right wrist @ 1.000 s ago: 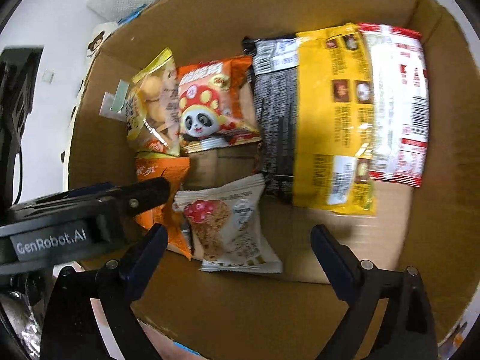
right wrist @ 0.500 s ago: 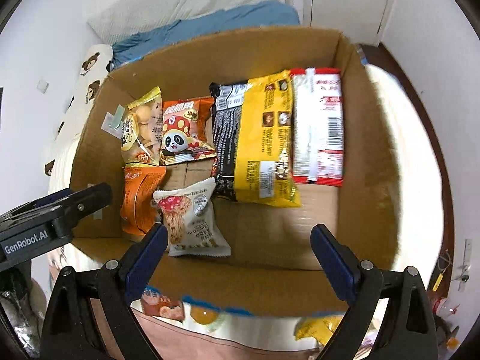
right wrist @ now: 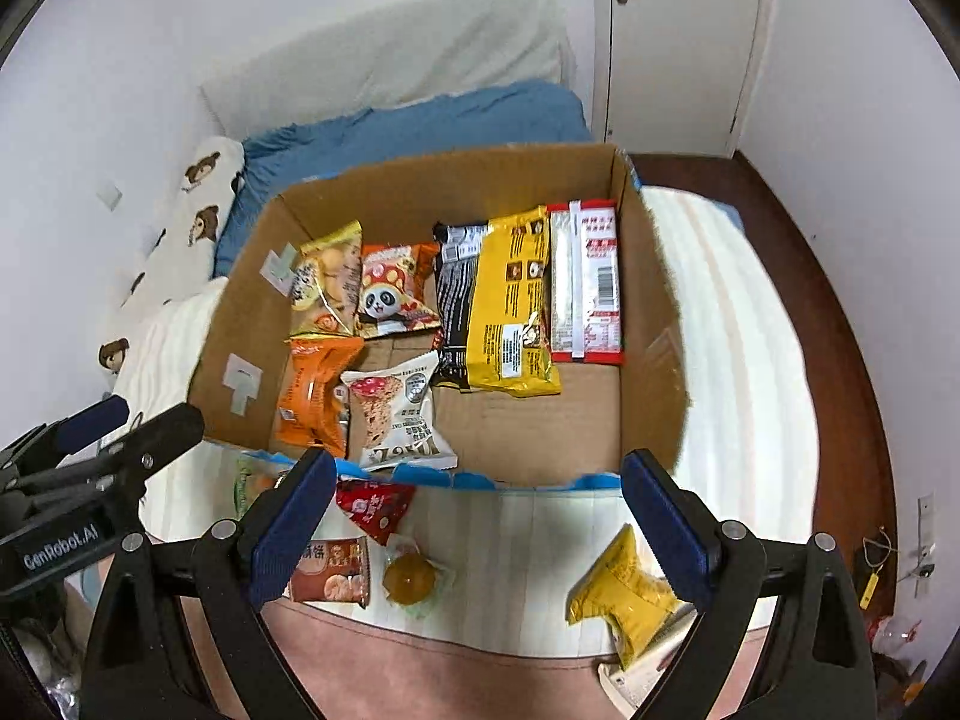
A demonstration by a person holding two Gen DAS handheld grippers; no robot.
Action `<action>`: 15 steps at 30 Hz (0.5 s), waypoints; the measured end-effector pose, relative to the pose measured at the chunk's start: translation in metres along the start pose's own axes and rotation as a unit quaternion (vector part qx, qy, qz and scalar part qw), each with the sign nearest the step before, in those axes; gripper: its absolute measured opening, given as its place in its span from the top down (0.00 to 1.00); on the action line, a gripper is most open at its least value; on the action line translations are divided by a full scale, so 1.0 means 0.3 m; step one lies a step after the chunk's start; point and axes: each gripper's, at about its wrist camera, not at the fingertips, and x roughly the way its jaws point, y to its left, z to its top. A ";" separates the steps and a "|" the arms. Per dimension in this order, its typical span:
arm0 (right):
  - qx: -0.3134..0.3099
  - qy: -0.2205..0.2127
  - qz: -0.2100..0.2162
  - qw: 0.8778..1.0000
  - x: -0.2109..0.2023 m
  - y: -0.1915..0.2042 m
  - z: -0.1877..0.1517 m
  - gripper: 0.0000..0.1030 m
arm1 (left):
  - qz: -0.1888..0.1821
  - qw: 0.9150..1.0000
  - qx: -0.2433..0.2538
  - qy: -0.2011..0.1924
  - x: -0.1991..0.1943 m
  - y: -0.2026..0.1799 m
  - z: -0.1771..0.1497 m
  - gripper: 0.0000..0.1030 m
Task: Organize snacks
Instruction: 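Lift both tools out of the box back toward the bed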
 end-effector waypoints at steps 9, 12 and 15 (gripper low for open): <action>0.002 -0.017 0.021 1.000 -0.131 0.030 -0.106 0.05 | -0.006 1.000 -0.011 -0.019 -0.105 0.011 -0.115 0.13; 0.017 -0.002 0.027 0.999 -0.121 0.005 -0.162 0.05 | -0.004 1.000 -0.024 -0.003 -0.085 0.033 -0.172 0.13; 0.055 0.023 0.025 0.998 -0.082 -0.066 -0.233 0.05 | 0.014 0.999 -0.033 0.025 -0.030 0.058 -0.241 0.12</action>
